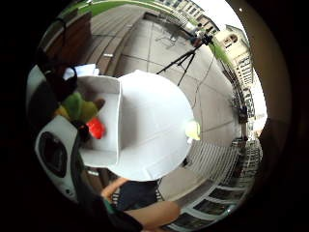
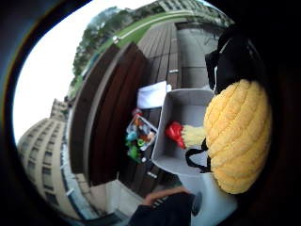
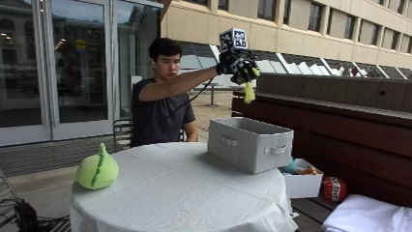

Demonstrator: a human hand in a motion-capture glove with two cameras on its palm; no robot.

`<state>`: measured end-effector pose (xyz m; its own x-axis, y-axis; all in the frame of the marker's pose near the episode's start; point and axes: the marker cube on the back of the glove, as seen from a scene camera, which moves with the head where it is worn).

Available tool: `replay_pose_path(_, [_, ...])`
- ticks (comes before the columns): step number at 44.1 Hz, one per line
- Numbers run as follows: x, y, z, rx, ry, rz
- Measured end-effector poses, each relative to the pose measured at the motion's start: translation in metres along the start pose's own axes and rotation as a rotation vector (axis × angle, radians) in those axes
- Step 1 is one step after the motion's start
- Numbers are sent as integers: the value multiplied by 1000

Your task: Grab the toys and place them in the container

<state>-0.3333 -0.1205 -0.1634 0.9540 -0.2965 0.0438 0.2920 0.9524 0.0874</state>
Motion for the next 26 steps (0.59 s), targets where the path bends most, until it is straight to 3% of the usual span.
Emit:
replay_pose_path(13, [-11,-16,54,-25,-7,-112])
replay_pose_path(26, [-14,-6,87,-233,-51,-175])
